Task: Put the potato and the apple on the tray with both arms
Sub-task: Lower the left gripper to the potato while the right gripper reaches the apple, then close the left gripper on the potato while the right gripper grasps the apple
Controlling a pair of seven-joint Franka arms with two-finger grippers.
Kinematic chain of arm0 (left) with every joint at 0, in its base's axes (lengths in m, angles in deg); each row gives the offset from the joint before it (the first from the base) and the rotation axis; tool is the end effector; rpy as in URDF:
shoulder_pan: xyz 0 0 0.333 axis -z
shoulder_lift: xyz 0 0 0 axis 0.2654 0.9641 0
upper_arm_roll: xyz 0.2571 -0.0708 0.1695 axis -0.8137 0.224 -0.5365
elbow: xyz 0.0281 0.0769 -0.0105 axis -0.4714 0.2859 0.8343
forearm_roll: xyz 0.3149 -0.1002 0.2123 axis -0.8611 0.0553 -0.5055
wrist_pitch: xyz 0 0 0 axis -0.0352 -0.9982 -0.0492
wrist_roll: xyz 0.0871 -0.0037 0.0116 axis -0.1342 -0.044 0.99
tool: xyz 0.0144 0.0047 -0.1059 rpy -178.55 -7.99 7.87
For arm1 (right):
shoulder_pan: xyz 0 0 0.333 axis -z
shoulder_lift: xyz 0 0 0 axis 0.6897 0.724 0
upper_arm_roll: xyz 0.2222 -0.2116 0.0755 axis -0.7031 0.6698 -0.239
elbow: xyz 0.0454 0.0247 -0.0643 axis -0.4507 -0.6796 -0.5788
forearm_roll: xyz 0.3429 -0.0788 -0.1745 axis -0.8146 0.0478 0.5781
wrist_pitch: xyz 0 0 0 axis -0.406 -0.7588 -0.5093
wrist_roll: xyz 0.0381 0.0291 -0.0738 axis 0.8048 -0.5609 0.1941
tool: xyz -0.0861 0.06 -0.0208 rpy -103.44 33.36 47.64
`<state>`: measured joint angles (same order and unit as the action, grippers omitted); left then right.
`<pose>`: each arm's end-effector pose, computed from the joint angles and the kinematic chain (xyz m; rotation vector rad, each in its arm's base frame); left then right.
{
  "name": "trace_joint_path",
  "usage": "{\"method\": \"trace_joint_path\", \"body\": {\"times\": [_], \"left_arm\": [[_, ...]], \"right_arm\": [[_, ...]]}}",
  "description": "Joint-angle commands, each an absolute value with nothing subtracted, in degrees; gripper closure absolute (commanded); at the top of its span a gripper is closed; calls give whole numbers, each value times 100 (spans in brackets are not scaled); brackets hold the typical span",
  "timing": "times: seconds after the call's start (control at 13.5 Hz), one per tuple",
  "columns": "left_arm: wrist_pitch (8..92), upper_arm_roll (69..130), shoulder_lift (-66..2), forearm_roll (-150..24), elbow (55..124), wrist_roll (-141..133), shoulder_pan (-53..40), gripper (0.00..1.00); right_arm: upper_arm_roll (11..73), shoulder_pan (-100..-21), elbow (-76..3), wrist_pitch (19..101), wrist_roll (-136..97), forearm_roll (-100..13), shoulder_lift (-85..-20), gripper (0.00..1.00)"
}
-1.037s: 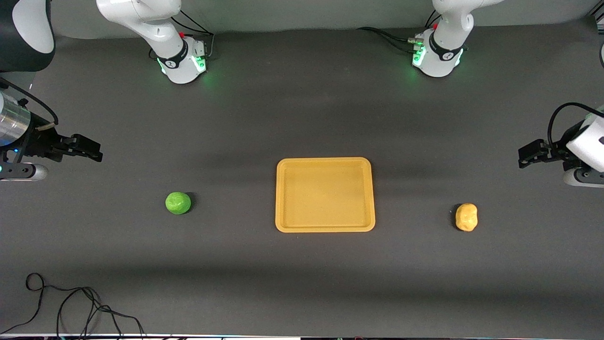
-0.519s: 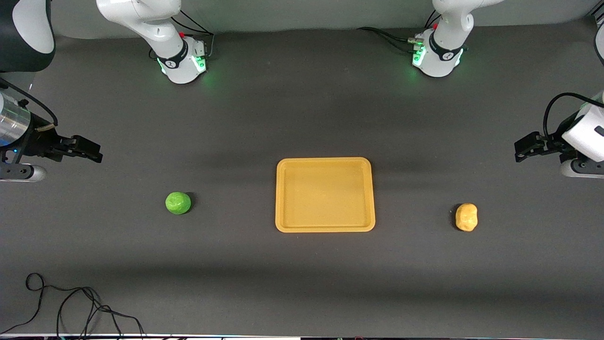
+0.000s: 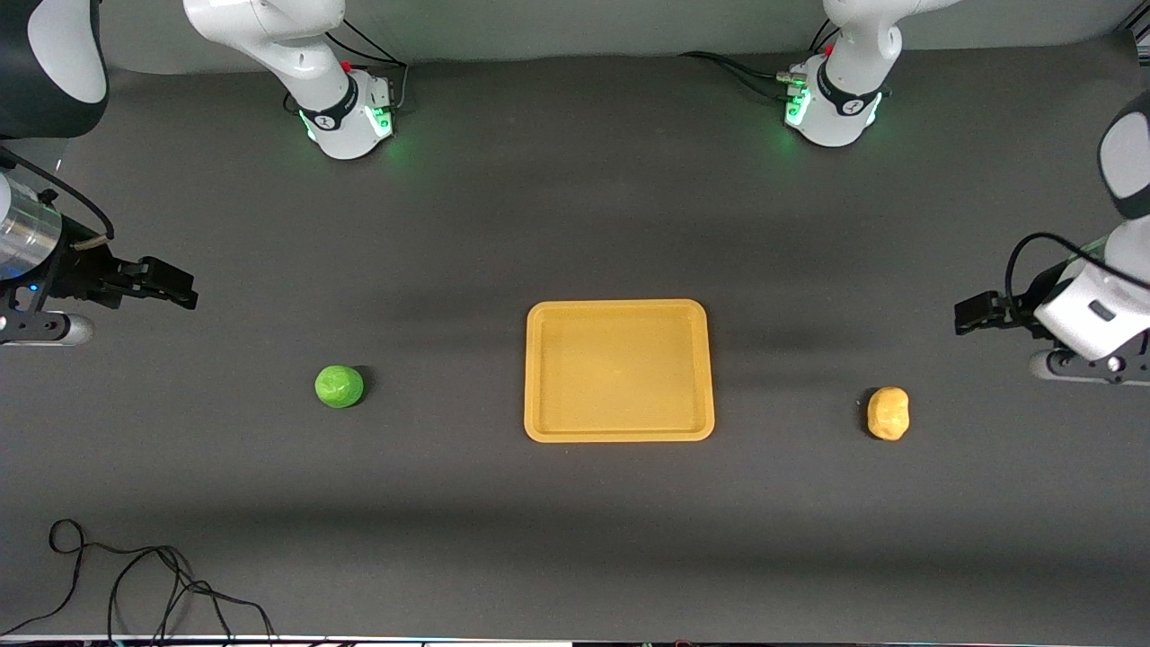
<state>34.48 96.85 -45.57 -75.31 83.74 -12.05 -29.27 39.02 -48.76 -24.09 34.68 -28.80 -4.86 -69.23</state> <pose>0.6172 -0.0003 0.4899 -3.1367 0.1115 0.1039 0.5892 0.0263 0.5858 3.1020 -0.0378 -0.0859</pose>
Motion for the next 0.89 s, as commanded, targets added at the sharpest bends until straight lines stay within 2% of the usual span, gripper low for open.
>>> {"method": "trace_joint_path", "body": {"times": [0.0, 0.15, 0.3, 0.44, 0.67, 0.81], "left_arm": [[3912, 9681, -4201, -7547, 8269, -1107, -2875, 0], [4350, 9663, -3694, -7669, 8278, -1097, -2901, 0], [5071, 9646, -3113, -7958, 8339, -992, -2927, 0], [5397, 9646, -2672, -8179, 8348, -992, -2963, 0], [5732, 9637, -2355, -8206, 8506, -887, -2945, 0], [5978, 9637, -2214, -8215, 8612, -843, -2884, 0]], "right_arm": [[3879, -4897, -2543, 3713, -2735, -445, -6783, 0], [3887, -4880, -2972, 4159, -2735, -445, -6791, 0], [3887, -4888, -3639, 4993, -2735, -445, -6817, 0], [3896, -4897, -4141, 5706, -2744, -454, -6722, 0], [3914, -4906, -4774, 6593, -3128, -524, -6353, 0], [3879, -5045, -5406, 7558, -3576, -568, -6177, 0]]}}
